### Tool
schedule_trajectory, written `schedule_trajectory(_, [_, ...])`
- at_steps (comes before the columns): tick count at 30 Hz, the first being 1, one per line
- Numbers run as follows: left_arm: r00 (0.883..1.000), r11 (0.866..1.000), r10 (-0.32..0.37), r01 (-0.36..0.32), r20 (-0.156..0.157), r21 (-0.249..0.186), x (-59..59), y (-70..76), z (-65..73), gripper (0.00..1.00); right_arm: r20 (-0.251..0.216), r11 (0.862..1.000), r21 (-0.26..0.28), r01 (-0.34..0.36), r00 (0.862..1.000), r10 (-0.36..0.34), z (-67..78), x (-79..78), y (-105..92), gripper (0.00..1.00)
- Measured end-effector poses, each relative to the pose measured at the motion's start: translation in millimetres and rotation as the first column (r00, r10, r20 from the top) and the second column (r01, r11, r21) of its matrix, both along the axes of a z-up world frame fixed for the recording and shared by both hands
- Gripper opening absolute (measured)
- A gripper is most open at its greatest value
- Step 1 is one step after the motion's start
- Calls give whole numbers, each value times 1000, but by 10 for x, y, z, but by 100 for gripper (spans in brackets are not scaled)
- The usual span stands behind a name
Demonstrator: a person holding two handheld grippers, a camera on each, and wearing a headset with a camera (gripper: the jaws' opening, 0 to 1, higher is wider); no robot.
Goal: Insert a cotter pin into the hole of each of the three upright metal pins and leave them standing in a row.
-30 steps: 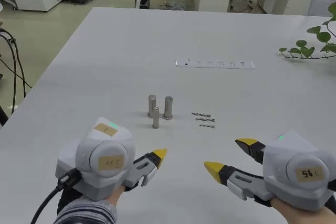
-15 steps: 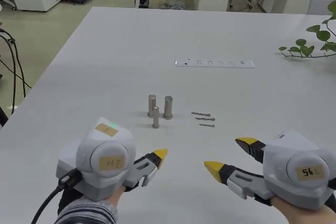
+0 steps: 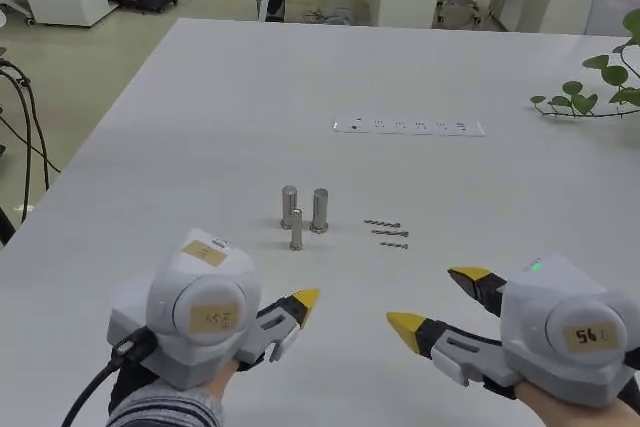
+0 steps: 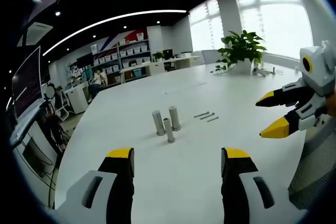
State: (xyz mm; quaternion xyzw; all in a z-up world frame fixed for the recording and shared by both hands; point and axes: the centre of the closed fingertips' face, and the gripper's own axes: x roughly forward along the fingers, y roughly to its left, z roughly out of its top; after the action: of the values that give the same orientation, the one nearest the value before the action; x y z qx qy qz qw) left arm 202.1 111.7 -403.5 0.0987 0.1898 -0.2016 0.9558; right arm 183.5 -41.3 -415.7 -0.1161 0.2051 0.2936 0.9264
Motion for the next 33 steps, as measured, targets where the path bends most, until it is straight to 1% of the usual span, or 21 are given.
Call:
schedule_trajectory(2, [1000, 1000, 1, -1, 4, -3, 4, 2, 5, 65, 3, 1000, -1, -2, 1000, 2, 7, -1, 7, 51])
schedule_trajectory(4, [1000, 1000, -2, 2, 11, 7, 6, 4, 8, 66, 6, 1000, 2, 3, 1000, -3, 18, 2, 1, 52])
schedule_trajectory(7, [1000, 1000, -12, 12, 8, 4, -2, -14, -2, 67, 12, 1000, 25, 17, 1000, -18, 59, 5, -8, 53])
schedule_trajectory(9, [1000, 1000, -12, 12, 18, 16, 2, -2, 11, 69, 26, 999, 39, 12, 1000, -13, 102, 13, 3, 57])
schedule_trajectory(11, [999, 1000, -11, 10, 36, 28, 15, 19, 38, 70, 35, 998, 56, 16, 999, -18, 141, 18, 12, 62])
schedule_trajectory(12, [999, 1000, -11, 10, 42, 19, 19, 22, 60, 72, 36, 998, 62, 15, 999, -18, 152, 16, 17, 63])
schedule_trajectory(13, [998, 1000, -8, 9, 57, -5, 32, 13, 95, 74, 37, 997, 71, 12, 999, -14, 169, 16, 25, 64])
schedule_trajectory(14, [997, 999, -12, 14, 71, -34, 35, -6, 129, 76, 39, 998, 69, 13, 999, -15, 171, 18, 19, 65])
schedule_trajectory(17, [998, 1000, -11, 13, 59, -24, 18, 1, 102, 79, 42, 998, 64, 10, 999, -13, 187, 16, 3, 66])
schedule_trajectory(19, [999, 1000, -8, 9, 50, -27, 9, 7, 87, 81, 34, 997, 70, 10, 999, -12, 201, 8, -23, 67])
schedule_trajectory(20, [999, 1000, -4, 5, 37, -23, -6, 18, 70, 82, 29, 997, 77, 8, 1000, -11, 211, -2, -35, 68])
schedule_trajectory(22, [1000, 1000, 6, -5, 24, -19, -28, 43, 61, 83, 14, 996, 87, 11, 1000, -12, 222, -18, -53, 70])
schedule_trajectory(23, [1000, 1000, 12, -11, 16, -18, -51, 58, 74, 83, 11, 996, 88, 4, 1000, -5, 236, -30, -56, 70])
schedule_trajectory(25, [1000, 1000, 20, -19, 11, -22, -74, 79, 109, 83, 6, 997, 80, -8, 1000, 7, 257, -52, -57, 71])
schedule_trajectory(29, [1000, 999, 29, -28, 10, -46, -102, 86, 212, 86, -2, 997, 77, -31, 1000, 31, 298, -62, -62, 73])
schedule_trajectory(33, [999, 998, 40, -39, 13, -54, -96, 93, 280, 87, -4, 996, 85, -39, 999, 39, 328, -50, -78, 75])
